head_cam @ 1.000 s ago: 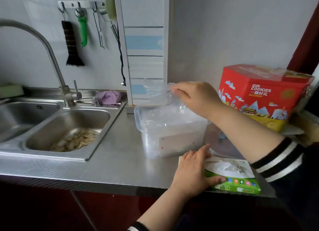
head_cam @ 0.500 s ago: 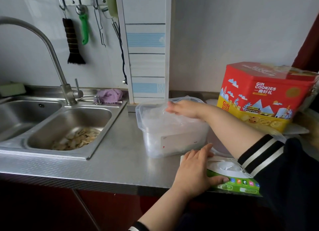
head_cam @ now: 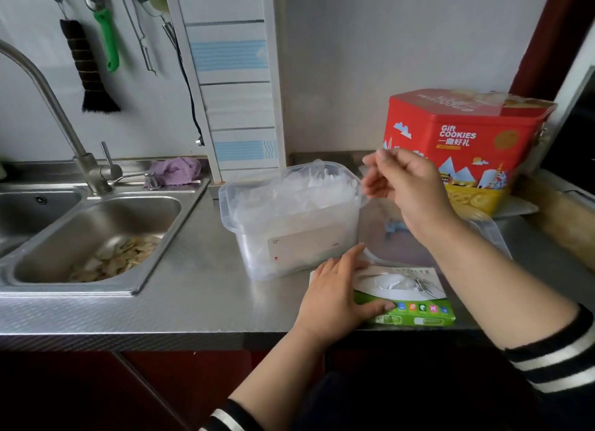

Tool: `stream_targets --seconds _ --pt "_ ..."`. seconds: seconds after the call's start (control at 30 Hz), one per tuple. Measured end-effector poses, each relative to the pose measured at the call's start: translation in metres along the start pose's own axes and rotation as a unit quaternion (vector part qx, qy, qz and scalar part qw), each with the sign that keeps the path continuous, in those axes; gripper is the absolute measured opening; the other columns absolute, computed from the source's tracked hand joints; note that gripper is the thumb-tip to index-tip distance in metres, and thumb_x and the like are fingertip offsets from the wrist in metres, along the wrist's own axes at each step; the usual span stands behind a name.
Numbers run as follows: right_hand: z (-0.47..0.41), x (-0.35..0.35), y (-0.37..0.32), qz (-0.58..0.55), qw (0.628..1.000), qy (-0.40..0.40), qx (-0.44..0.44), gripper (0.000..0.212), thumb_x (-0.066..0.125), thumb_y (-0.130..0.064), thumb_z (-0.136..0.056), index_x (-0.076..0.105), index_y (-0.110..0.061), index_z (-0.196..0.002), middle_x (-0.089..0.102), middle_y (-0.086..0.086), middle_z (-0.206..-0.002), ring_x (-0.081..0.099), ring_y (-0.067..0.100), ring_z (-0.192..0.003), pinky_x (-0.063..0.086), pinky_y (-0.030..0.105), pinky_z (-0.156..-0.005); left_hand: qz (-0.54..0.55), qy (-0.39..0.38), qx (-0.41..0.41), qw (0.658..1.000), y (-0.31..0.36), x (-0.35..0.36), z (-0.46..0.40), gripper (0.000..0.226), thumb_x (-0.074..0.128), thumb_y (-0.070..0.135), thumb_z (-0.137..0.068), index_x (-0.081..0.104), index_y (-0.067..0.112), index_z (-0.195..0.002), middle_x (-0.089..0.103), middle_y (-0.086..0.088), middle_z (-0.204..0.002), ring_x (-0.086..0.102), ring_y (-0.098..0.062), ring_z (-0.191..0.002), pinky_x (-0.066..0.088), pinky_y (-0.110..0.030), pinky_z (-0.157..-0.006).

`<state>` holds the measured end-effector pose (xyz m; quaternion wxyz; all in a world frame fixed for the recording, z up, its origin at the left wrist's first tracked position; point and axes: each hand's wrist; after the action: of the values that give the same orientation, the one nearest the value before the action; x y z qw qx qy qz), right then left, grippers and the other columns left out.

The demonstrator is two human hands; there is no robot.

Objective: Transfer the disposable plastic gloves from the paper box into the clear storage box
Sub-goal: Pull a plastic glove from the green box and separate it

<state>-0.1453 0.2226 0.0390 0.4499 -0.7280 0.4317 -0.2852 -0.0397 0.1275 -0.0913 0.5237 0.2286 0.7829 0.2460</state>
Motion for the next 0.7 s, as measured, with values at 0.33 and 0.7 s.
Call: stream_targets --seconds 0.33,0.7 --pt "0.073 -0.039 0.053 0.508 0.822 -0.24 0.099 0.017 0.074 -0.04 -0.08 0.063 -0.032 -0.091 0.053 -0.012 -0.098 0.052 0.008 -0.093 0.041 0.026 -0.075 0.006 0.004 0.012 1.0 -0.002 0.004 0.0 0.105 0.062 0.074 -0.062 0.029 0.023 -0.148 0.058 0.016 -0.129 0.047 -0.011 -0.125 0.032 -0.038 -0.109" --pt "0.073 -0.037 0.048 0.464 0.877 -0.107 0.063 0.019 0.059 -0.033 -0.093 0.065 -0.017 -0.086 0.062 -0.002 -0.073 0.056 0.02 -0.072 0.043 0.034 -0.067 -0.012 0.014 0.0 1.0 0.001 0.003 0.001 0.095 0.076 0.062 -0.067 0.033 0.027 -0.144 0.053 0.021 -0.123 0.045 -0.005 -0.121 0.028 -0.03 -0.109"
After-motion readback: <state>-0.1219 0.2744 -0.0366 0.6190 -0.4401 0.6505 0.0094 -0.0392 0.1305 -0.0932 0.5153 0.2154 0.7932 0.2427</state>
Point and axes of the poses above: each hand's wrist, its own z-axis away from the middle knuckle, its own x-axis out of the palm, y = z × x
